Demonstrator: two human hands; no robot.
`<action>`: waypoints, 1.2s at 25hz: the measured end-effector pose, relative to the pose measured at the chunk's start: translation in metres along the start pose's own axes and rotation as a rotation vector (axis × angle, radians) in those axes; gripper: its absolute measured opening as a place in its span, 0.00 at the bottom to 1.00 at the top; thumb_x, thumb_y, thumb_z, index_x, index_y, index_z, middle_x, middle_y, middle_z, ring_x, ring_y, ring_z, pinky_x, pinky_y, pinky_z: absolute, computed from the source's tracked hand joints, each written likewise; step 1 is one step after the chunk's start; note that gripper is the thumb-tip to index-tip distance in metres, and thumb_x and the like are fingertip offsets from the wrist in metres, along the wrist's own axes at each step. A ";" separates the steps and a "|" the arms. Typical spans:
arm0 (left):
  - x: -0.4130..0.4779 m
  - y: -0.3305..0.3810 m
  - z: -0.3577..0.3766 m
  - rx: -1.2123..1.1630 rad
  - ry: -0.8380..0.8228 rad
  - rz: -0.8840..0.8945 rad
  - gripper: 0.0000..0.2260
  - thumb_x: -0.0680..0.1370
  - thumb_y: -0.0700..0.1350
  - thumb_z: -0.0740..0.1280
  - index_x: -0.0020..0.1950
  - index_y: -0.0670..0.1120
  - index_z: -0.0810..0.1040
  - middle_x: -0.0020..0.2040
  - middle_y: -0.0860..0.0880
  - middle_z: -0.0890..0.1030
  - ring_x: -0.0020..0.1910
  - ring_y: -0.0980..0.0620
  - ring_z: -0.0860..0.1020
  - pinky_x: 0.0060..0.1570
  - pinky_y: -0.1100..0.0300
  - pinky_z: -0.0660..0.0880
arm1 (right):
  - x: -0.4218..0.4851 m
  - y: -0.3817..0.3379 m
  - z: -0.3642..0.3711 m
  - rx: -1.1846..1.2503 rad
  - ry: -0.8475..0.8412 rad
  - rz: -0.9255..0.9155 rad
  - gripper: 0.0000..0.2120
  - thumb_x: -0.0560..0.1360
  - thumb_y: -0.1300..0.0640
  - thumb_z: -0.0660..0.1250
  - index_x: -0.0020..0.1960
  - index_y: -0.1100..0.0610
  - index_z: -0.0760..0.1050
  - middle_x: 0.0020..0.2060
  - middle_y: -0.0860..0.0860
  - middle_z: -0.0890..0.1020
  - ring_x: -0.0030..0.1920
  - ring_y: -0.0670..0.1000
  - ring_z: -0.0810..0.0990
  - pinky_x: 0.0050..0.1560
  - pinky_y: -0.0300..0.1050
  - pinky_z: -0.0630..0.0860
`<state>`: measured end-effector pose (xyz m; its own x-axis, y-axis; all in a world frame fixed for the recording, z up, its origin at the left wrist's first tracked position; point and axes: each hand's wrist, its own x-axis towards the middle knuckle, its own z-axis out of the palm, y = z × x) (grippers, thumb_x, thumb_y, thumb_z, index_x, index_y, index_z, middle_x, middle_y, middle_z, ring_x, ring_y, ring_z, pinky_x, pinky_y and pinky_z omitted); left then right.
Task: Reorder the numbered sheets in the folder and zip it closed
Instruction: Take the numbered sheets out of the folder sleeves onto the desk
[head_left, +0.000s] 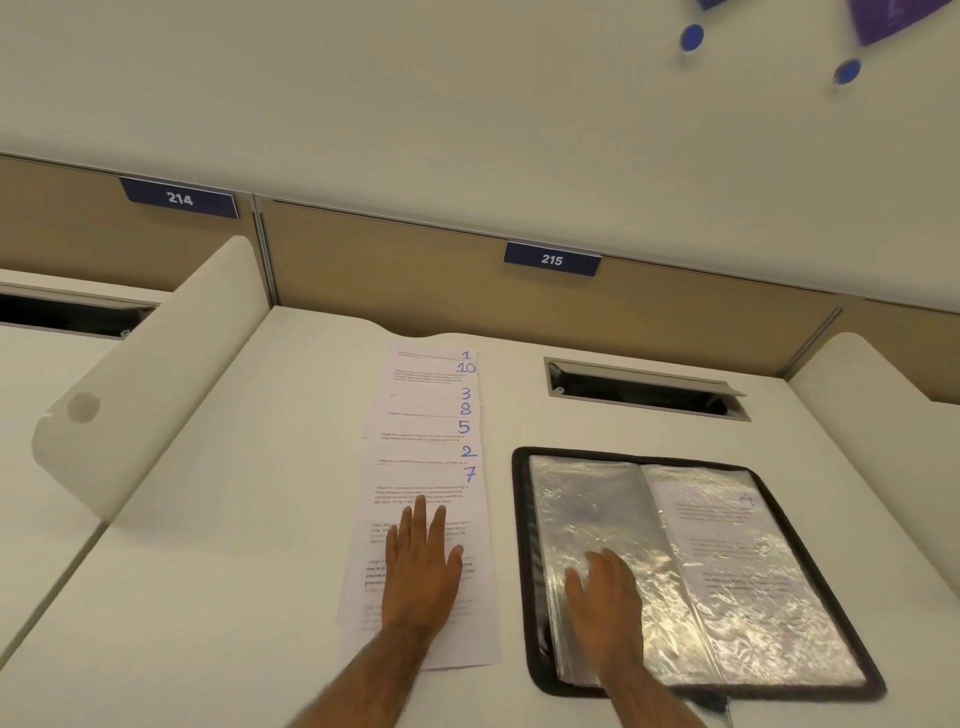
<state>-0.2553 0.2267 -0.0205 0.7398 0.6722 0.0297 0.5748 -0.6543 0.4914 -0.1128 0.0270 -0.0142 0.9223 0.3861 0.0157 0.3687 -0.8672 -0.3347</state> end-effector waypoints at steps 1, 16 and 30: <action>-0.001 0.011 0.005 0.009 -0.012 0.023 0.37 0.76 0.62 0.36 0.83 0.50 0.51 0.83 0.48 0.43 0.81 0.49 0.40 0.73 0.57 0.27 | 0.000 0.012 -0.004 -0.023 -0.003 0.023 0.21 0.80 0.45 0.61 0.69 0.54 0.73 0.70 0.52 0.74 0.71 0.53 0.71 0.71 0.52 0.69; -0.027 0.268 0.128 0.151 -0.229 0.316 0.30 0.84 0.62 0.43 0.82 0.53 0.36 0.79 0.50 0.29 0.78 0.49 0.28 0.78 0.48 0.34 | 0.035 0.237 -0.089 -0.294 -0.036 -0.042 0.28 0.80 0.41 0.54 0.67 0.60 0.77 0.68 0.61 0.77 0.69 0.64 0.75 0.65 0.67 0.74; -0.031 0.424 0.249 0.283 -0.361 0.282 0.44 0.77 0.75 0.41 0.80 0.47 0.30 0.79 0.49 0.26 0.77 0.49 0.27 0.78 0.44 0.34 | 0.130 0.374 -0.138 -0.157 -0.150 -0.082 0.29 0.85 0.41 0.48 0.82 0.53 0.53 0.82 0.53 0.54 0.82 0.56 0.48 0.79 0.57 0.47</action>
<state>0.0525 -0.1572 -0.0298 0.9234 0.3282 -0.1989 0.3718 -0.8935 0.2519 0.1611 -0.2907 -0.0075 0.8654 0.4894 -0.1075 0.4658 -0.8648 -0.1876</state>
